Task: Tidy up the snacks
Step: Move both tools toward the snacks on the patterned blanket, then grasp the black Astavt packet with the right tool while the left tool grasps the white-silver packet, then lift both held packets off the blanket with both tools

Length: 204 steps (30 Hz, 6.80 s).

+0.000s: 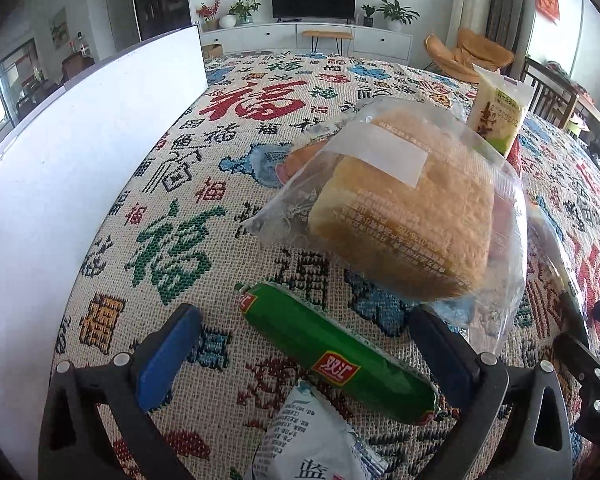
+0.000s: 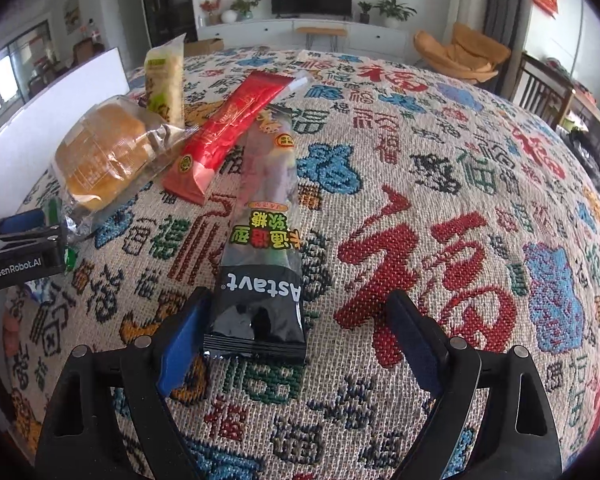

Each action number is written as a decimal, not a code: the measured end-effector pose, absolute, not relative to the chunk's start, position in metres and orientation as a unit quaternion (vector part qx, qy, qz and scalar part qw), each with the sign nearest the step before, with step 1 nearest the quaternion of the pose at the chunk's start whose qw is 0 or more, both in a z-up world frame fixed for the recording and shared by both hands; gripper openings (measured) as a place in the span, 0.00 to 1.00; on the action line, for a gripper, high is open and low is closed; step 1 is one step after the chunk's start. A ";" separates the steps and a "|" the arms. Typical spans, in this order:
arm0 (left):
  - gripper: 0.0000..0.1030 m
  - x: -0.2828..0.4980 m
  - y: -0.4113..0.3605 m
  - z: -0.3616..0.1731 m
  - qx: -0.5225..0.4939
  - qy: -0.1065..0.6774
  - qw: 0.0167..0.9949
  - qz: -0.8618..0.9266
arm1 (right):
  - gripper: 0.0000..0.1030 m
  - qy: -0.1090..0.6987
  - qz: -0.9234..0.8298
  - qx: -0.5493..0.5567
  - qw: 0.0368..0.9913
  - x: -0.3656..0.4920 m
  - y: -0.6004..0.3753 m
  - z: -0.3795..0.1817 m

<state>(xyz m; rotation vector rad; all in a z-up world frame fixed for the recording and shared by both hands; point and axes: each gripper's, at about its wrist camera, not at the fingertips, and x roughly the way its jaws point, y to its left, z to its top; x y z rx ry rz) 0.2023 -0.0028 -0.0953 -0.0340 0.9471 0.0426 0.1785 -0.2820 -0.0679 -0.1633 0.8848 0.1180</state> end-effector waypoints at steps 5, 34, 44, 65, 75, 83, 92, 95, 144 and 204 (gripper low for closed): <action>1.00 0.202 -0.003 -0.095 -0.016 0.456 0.890 0.021 | 0.88 0.428 0.057 -0.078 0.899 0.178 -0.282 -0.068; 1.00 0.203 -0.003 -0.095 -0.017 0.456 0.890 0.021 | 0.88 0.428 0.058 -0.079 0.899 0.178 -0.282 -0.068; 1.00 0.203 -0.002 -0.095 -0.017 0.456 0.890 0.021 | 0.88 0.428 0.059 -0.078 0.899 0.178 -0.283 -0.068; 1.00 0.129 0.023 -0.048 -0.067 0.395 0.916 0.024 | 0.88 0.428 0.059 -0.079 0.899 0.178 -0.282 -0.068; 1.00 0.060 0.035 -0.011 -0.152 0.350 0.924 0.019 | 0.88 0.428 0.059 -0.079 0.898 0.179 -0.283 -0.068; 1.00 0.038 0.008 -0.019 -0.047 0.334 0.939 0.069 | 0.88 0.428 0.060 -0.078 0.898 0.179 -0.283 -0.068; 1.00 0.037 0.026 -0.018 -0.078 0.362 0.927 0.057 | 0.88 0.428 0.061 -0.077 0.898 0.180 -0.284 -0.068; 1.00 0.037 0.038 -0.020 -0.070 0.378 0.921 0.065 | 0.88 0.428 0.061 -0.077 0.898 0.181 -0.284 -0.069; 0.38 0.112 0.045 -0.072 -0.136 0.457 0.876 -0.068 | 0.57 0.572 0.172 -0.010 0.802 0.178 -0.336 -0.032; 0.33 0.040 0.096 0.015 -0.199 0.353 0.914 -0.009 | 0.68 0.529 0.123 -0.055 0.838 0.199 -0.248 -0.015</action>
